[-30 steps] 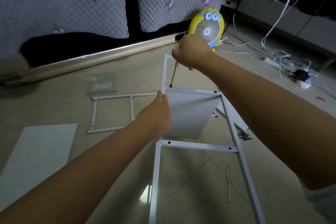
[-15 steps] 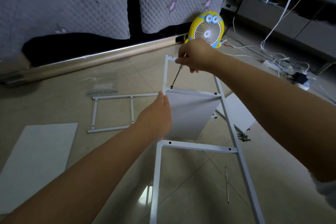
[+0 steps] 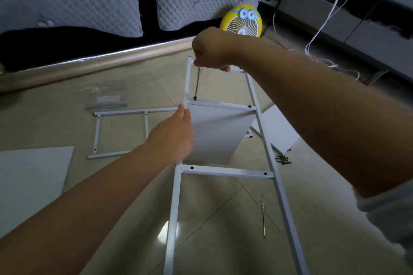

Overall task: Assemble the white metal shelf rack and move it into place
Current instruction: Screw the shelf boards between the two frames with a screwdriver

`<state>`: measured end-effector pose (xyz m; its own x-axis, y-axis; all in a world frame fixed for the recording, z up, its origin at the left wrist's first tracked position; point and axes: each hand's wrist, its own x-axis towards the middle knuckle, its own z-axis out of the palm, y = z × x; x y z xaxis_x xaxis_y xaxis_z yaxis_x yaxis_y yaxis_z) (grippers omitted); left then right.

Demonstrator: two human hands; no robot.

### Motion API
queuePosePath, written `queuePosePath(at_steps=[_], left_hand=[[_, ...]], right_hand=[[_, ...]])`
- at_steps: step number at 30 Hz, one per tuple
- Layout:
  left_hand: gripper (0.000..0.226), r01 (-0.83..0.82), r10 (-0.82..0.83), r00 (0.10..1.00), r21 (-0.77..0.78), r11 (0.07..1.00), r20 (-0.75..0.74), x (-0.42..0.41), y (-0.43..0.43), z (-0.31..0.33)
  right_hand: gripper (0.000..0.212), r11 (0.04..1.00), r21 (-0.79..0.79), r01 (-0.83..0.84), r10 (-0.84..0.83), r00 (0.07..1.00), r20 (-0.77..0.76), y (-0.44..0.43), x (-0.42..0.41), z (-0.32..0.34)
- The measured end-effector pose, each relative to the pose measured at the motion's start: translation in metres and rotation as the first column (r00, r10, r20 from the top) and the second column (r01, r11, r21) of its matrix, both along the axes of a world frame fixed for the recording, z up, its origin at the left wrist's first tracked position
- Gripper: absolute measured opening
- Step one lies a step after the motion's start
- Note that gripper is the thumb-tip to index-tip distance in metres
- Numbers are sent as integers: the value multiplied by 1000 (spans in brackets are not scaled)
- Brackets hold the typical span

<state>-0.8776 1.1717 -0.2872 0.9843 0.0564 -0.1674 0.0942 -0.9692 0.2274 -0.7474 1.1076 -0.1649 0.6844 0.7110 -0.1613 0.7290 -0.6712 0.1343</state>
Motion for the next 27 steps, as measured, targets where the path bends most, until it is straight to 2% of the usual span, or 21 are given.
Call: queuePosePath(at_steps=[4,7,10,12,15,17,20,23,27], left_hand=[[56,-20,21,999,-19,1000,39,2,1,1],[57,-22,24,999,-52,998,36,2,2,2],[57,-6,9,999,-55,998,47,2,2,3],[57,0,2,999,-53,999,51,1,2,5],[57,1,2,998,-54,999,57,1,3,8],[57,-4,8,998,-67,998,55,0,2,9],[57,-15,20,998,-79,997,56,-1,2,8],[57,-13,18,998,-86,996,60,-1,2,6],[58,-21,27,998,-94,995,59,0,2,3]], right_hand=[[39,987,70,143,-141,989,-33,-5,0,-2],[45,972,29,232,-232,972,-26,-11,-3,0],[41,957,22,288,-288,957,-29,-9,-4,-2],[39,965,46,258,-256,966,-38,-4,-5,-3],[20,973,69,221,-205,960,-191,-1,-9,-1],[22,968,77,239,-213,944,-251,-1,-11,1],[22,990,26,142,-132,965,-226,-6,-13,5],[15,997,41,71,-62,979,-195,-6,-13,7],[29,973,139,187,-158,968,-195,-2,-8,-1]])
